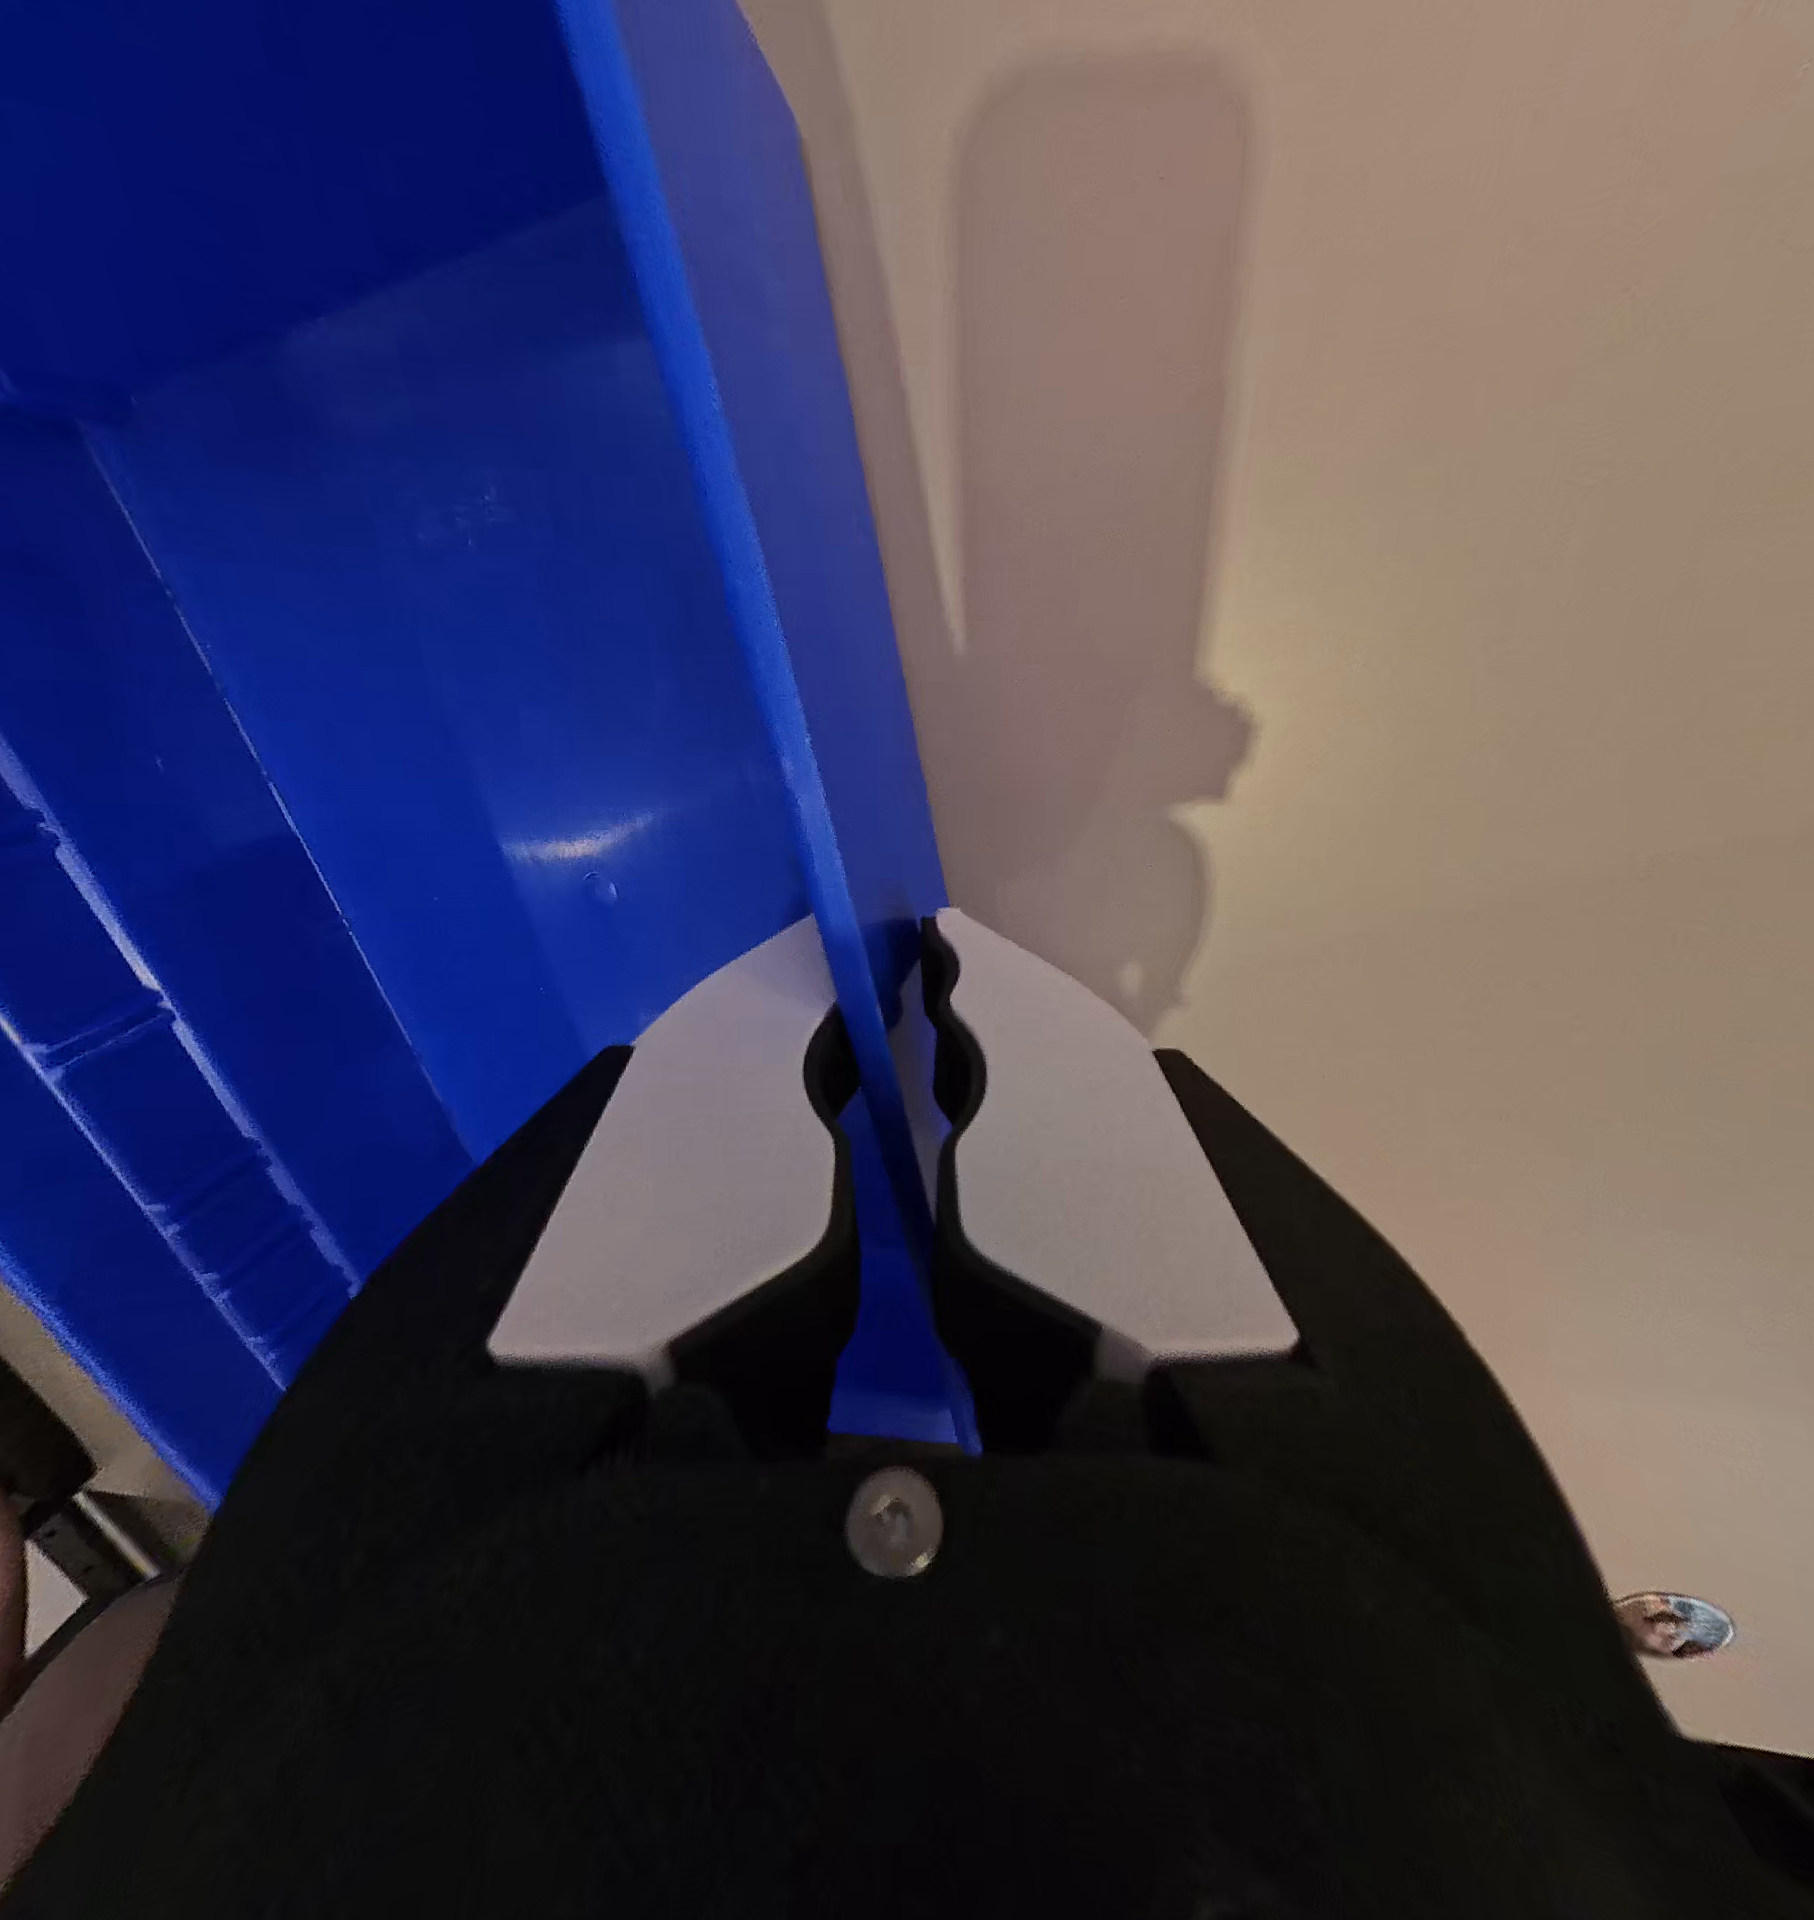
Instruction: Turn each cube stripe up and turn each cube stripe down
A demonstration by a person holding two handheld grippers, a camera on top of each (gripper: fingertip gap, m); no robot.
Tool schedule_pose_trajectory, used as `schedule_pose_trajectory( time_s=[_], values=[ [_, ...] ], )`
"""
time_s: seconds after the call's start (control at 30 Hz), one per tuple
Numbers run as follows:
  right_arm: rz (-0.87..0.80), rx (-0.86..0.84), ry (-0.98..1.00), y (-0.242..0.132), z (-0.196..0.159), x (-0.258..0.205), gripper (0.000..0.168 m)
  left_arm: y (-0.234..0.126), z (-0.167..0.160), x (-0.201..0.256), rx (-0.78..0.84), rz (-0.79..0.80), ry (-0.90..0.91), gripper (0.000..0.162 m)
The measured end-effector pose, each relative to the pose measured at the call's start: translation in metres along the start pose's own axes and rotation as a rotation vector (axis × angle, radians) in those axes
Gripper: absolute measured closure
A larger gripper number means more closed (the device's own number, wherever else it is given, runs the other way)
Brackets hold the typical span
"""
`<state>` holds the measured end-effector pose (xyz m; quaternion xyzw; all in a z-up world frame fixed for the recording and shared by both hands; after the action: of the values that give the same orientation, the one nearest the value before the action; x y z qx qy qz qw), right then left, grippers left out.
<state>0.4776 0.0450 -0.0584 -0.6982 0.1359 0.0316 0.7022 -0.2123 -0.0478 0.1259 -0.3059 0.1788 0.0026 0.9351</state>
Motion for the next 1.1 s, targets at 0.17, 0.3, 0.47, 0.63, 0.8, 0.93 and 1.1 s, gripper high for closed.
schedule_pose_trajectory(
  time_s=[0.17,0.3,0.47,0.63,0.8,0.93,1.1],
  values=[
    [-0.039,0.219,-0.068,-0.022,0.003,0.003,0.127,-0.009,-0.024,-0.043,-0.046,0.075,-0.195,0.097],
    [-0.032,0.487,-0.113,-0.067,0.001,-0.004,0.12,-0.006,-0.074,-0.058,-0.144,0.121,-0.355,0.089],
    [0.036,0.648,-0.176,-0.1,-0.008,-0.022,0.121,0.02,-0.136,-0.051,-0.269,0.109,-0.524,0.088],
    [0.012,0.639,-0.287,-0.101,-0.01,-0.038,0.121,0.049,-0.171,-0.041,-0.466,0.075,-0.599,0.087],
    [0.021,0.567,-0.341,-0.088,-0.009,-0.046,0.122,0.071,-0.184,-0.031,-0.629,0.029,-0.556,0.113],
    [0.03,0.563,-0.372,-0.087,-0.011,-0.051,0.122,0.084,-0.183,-0.034,-0.682,-0.01,-0.523,0.123],
    [0.033,0.545,-0.379,-0.083,-0.011,-0.053,0.122,0.109,-0.17,-0.047,-0.68,-0.122,-0.397,0.126]
  ],
)
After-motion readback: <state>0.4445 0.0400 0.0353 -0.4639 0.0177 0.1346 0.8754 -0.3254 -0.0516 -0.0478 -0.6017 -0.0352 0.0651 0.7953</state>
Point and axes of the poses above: each gripper's, where its closed fingertips meet, y out along the fingers, z out of its top, x = y × z across the jaws, the point moved 6 cm from there along -y, back along the fingers, and after that the axes turned 7 degrees about -x, right-handed, at the moved point
